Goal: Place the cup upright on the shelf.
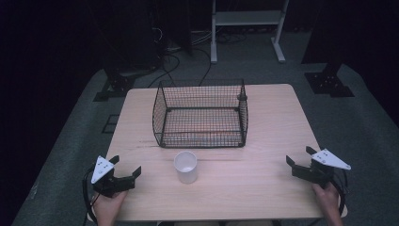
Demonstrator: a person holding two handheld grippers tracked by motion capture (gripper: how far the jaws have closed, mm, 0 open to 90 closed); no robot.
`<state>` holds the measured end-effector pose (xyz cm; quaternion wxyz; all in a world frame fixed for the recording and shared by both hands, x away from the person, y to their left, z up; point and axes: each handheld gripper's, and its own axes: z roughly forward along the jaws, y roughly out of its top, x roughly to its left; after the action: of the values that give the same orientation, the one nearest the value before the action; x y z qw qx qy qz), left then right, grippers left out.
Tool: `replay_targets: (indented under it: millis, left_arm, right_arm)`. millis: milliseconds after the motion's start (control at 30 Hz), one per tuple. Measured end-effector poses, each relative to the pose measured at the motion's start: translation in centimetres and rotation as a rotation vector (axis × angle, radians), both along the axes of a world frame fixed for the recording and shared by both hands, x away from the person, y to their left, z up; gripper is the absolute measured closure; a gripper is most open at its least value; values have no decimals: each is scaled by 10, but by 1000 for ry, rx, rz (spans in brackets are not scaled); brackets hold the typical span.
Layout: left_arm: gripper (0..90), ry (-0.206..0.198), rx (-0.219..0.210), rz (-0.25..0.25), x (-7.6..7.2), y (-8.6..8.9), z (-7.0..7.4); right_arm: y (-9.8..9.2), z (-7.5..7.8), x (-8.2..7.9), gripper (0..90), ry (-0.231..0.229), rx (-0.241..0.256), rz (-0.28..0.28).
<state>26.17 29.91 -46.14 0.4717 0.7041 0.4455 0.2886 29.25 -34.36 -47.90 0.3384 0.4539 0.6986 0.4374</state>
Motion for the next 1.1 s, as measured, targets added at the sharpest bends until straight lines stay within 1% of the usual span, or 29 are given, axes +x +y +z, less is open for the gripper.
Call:
replay_targets:
  millis: [167, 200, 233, 267, 433, 500, 567, 600, 633, 733, 933, 967, 1067, 1100]
  left_arm:
    - [19, -2, 3, -7, 0, -1, 0]
    - [19, -14, -2, -22, -1, -2, 1]
    - [19, -14, -2, -22, -1, -2, 1]
    - [19, -25, -1, -40, -2, -5, 2]
    - [19, -32, 8, -59, -3, -9, 5]
    - [19, -39, 16, -75, -4, -13, 5]
    - [19, -42, 11, -84, -5, -15, 6]
    - [19, -40, -9, -109, -5, -15, 6]
    - [19, -40, -25, -121, -5, -16, 7]
    - [19, -59, -35, -139, -6, -18, 10]
    - [19, -52, -29, -166, -6, -23, 10]
    - [19, -57, -33, -180, -6, -26, 11]
    - [19, -59, -22, -212, -6, -32, 13]
    - [19, -59, -22, -212, -6, -32, 13]
  right_arm:
    - [0, 0, 0, 130, 1, 1, -1]
    - [0, 0, 0, 130, 0, -2, 1]
    - [0, 0, 0, 130, 0, -2, 1]
    - [0, 0, 0, 130, 1, -4, 1]
    - [1, 0, 0, 131, 2, -5, 0]
    - [1, 0, 0, 130, 2, -6, 1]
    - [1, 0, 0, 130, 1, -6, 1]
    - [1, 0, 0, 130, 1, -6, 2]
    - [1, 0, 0, 131, 1, -7, 2]
    - [1, 0, 0, 130, 1, -8, 5]
    - [1, 0, 0, 130, 1, -8, 6]
    - [1, 0, 0, 130, 2, -7, 6]
    - [1, 0, 0, 130, 3, -5, 5]
    - [1, 0, 0, 130, 3, -5, 5]
